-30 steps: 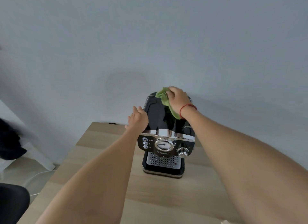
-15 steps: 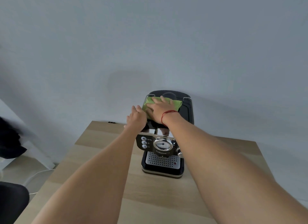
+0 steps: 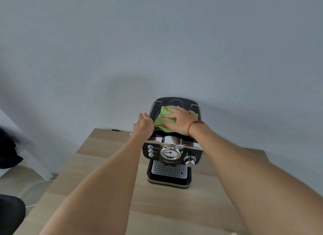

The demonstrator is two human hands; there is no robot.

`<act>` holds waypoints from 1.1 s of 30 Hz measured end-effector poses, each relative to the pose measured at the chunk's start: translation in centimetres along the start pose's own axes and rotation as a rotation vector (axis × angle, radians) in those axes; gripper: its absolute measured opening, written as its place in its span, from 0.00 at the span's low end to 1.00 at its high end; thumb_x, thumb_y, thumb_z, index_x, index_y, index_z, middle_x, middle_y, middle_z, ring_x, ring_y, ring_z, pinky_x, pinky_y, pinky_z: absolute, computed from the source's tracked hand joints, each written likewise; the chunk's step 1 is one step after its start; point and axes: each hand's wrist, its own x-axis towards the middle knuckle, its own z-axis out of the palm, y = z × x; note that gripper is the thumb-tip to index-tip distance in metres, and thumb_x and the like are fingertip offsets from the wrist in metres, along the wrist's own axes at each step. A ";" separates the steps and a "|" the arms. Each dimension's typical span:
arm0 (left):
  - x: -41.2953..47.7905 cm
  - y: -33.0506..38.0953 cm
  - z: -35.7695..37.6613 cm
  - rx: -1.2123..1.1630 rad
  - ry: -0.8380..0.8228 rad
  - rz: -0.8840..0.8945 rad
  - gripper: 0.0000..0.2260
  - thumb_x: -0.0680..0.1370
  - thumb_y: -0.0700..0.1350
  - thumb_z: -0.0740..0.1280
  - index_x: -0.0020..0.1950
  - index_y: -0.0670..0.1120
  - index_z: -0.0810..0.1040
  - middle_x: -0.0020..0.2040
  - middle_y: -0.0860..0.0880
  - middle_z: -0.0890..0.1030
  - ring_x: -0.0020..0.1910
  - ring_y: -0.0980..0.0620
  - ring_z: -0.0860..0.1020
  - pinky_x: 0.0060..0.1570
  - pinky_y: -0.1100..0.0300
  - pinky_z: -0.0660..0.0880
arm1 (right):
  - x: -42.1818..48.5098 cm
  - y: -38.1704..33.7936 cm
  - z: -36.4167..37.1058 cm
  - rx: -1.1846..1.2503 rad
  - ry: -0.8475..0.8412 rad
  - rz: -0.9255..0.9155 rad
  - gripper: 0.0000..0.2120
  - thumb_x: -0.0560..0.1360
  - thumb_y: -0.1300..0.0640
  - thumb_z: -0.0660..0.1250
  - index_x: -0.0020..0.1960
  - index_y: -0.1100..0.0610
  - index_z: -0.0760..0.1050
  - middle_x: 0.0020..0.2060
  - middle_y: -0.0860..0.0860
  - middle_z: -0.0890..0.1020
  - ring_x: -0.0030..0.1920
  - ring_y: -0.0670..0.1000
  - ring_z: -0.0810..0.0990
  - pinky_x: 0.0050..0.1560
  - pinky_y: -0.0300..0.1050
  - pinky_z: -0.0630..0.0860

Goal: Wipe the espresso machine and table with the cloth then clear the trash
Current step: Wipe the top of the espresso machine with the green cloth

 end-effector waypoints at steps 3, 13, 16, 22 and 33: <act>0.0 0.2 0.2 -0.003 0.004 0.015 0.26 0.79 0.54 0.40 0.72 0.47 0.63 0.71 0.43 0.69 0.73 0.41 0.62 0.71 0.37 0.55 | 1.3 -1.7 1.1 -0.074 0.027 -0.077 0.19 0.79 0.41 0.54 0.69 0.39 0.67 0.75 0.42 0.61 0.77 0.52 0.54 0.74 0.62 0.47; 0.3 0.0 0.2 -0.117 -0.005 0.029 0.23 0.83 0.49 0.42 0.64 0.40 0.70 0.61 0.40 0.75 0.61 0.43 0.72 0.60 0.53 0.64 | 2.7 -3.3 1.7 0.250 0.121 -0.044 0.14 0.80 0.52 0.55 0.60 0.45 0.77 0.57 0.47 0.82 0.57 0.51 0.78 0.57 0.43 0.71; -0.1 0.1 0.2 -0.113 -0.004 0.006 0.25 0.83 0.51 0.41 0.69 0.41 0.68 0.67 0.38 0.72 0.67 0.41 0.69 0.68 0.48 0.62 | 1.4 -2.3 1.3 0.466 0.170 0.000 0.14 0.80 0.54 0.57 0.62 0.49 0.76 0.61 0.49 0.80 0.59 0.51 0.78 0.61 0.46 0.73; 0.4 0.7 -0.1 0.009 -0.064 -0.124 0.29 0.82 0.54 0.40 0.74 0.38 0.64 0.72 0.39 0.68 0.72 0.41 0.65 0.74 0.46 0.56 | 0.4 -0.2 0.0 0.421 -0.172 -0.018 0.14 0.71 0.54 0.70 0.56 0.48 0.81 0.72 0.47 0.69 0.75 0.46 0.60 0.74 0.49 0.54; 2.2 -0.4 -1.6 -0.058 -0.310 -0.171 0.35 0.74 0.65 0.43 0.63 0.41 0.73 0.58 0.35 0.80 0.48 0.41 0.80 0.52 0.50 0.77 | 0.7 -4.7 2.7 -0.032 0.187 0.021 0.17 0.80 0.49 0.54 0.66 0.45 0.72 0.72 0.45 0.68 0.75 0.54 0.59 0.73 0.56 0.52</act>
